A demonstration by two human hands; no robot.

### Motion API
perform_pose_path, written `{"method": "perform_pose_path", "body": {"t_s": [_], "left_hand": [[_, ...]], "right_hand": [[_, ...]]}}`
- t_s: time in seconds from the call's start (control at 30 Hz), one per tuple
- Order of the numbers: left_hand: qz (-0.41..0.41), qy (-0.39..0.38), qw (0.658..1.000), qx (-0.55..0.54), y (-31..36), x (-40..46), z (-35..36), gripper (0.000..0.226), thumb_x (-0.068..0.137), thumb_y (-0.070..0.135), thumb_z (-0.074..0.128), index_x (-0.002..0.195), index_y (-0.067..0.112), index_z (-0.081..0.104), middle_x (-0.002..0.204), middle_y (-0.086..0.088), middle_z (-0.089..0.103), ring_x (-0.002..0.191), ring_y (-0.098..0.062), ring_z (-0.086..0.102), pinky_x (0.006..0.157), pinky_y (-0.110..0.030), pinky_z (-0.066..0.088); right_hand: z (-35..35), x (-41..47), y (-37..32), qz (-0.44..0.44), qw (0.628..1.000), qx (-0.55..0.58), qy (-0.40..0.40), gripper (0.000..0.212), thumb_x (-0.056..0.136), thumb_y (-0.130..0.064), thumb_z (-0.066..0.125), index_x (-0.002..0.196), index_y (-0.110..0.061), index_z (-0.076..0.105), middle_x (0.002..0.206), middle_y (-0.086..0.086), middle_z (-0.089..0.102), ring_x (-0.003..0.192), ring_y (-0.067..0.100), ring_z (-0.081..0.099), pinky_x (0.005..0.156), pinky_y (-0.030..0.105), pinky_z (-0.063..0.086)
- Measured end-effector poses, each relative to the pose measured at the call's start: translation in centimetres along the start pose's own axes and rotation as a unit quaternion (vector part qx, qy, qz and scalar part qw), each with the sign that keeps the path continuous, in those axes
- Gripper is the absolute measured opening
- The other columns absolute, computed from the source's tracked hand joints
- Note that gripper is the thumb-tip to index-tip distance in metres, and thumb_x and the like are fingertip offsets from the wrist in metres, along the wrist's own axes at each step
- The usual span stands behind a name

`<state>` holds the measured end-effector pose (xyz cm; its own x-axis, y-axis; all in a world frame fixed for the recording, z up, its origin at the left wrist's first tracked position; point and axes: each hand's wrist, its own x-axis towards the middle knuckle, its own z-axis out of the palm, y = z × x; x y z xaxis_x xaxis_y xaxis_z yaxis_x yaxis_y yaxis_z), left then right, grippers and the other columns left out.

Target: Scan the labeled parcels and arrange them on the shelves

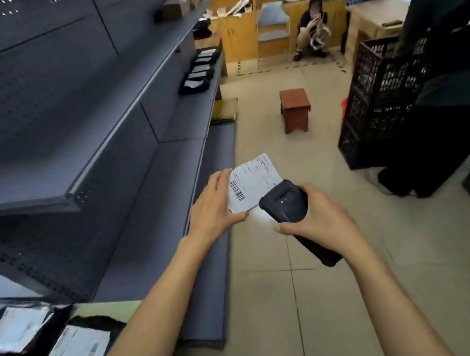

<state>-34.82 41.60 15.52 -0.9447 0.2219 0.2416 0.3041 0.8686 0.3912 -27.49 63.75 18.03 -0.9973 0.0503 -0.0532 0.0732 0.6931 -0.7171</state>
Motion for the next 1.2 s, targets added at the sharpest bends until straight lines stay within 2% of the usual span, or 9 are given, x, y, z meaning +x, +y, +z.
{"method": "perform_pose_path", "body": {"t_s": [0.23,0.5,0.6,0.7,0.93,1.2], "left_hand": [[0.028,-0.017,0.999,-0.021,-2.5,15.9,4.0,0.095,0.066,0.042,0.08,0.144,0.028,0.028,0.142,0.01,0.034,0.119,-0.017,0.048,0.077,-0.038,0.05],[0.027,-0.048,0.998,-0.016,-6.0,37.9,6.6,0.091,0.065,0.042,0.079,0.141,0.03,0.032,0.138,0.01,0.038,0.112,-0.019,0.052,0.07,-0.032,0.039],[0.025,-0.056,0.998,-0.017,-6.6,45.1,8.4,0.089,0.064,0.046,0.078,0.139,0.03,0.033,0.136,0.01,0.039,0.109,-0.02,0.053,0.07,-0.035,0.044],[0.023,-0.06,0.998,-0.016,-7.2,51.4,10.9,0.089,0.063,0.05,0.076,0.138,0.032,0.032,0.136,0.012,0.038,0.106,-0.02,0.055,0.071,-0.037,0.05],[-0.018,-0.029,0.999,0.002,-9.5,68.7,15.3,0.094,0.065,0.048,0.079,0.144,0.03,0.03,0.141,0.009,0.037,0.115,-0.02,0.052,0.073,-0.031,0.036],[-0.067,0.037,0.997,0.017,-11.3,89.5,14.0,0.095,0.067,0.047,0.08,0.145,0.032,0.028,0.144,0.011,0.034,0.121,-0.024,0.05,0.077,-0.037,0.038]], "right_hand": [[-1.7,14.2,2.4,0.017,0.999,-0.03,0.042,0.078,0.059,-0.055,0.08,0.125,-0.029,0.049,0.119,-0.008,0.056,0.106,0.019,0.059,0.088,0.045,0.052],[-4.4,34.7,2.4,0.045,0.995,-0.063,0.069,0.071,0.06,-0.059,0.079,0.117,-0.029,0.049,0.112,-0.011,0.055,0.098,0.018,0.059,0.079,0.038,0.051],[-5.4,41.4,3.4,0.062,0.993,-0.068,0.071,0.07,0.062,-0.057,0.08,0.119,-0.03,0.049,0.112,-0.012,0.054,0.098,0.017,0.058,0.076,0.035,0.047],[-6.0,48.6,4.8,0.067,0.994,-0.06,0.064,0.07,0.059,-0.058,0.08,0.116,-0.03,0.049,0.111,-0.011,0.055,0.096,0.017,0.058,0.079,0.038,0.051],[-8.8,68.5,6.8,0.028,0.998,-0.055,0.031,0.071,0.059,-0.059,0.077,0.117,-0.031,0.048,0.111,-0.012,0.056,0.098,0.017,0.06,0.084,0.042,0.052],[-14.2,92.1,4.3,-0.061,0.995,-0.075,0.004,0.07,0.063,-0.055,0.079,0.122,-0.032,0.048,0.114,-0.012,0.057,0.1,0.017,0.06,0.08,0.038,0.051]]}}
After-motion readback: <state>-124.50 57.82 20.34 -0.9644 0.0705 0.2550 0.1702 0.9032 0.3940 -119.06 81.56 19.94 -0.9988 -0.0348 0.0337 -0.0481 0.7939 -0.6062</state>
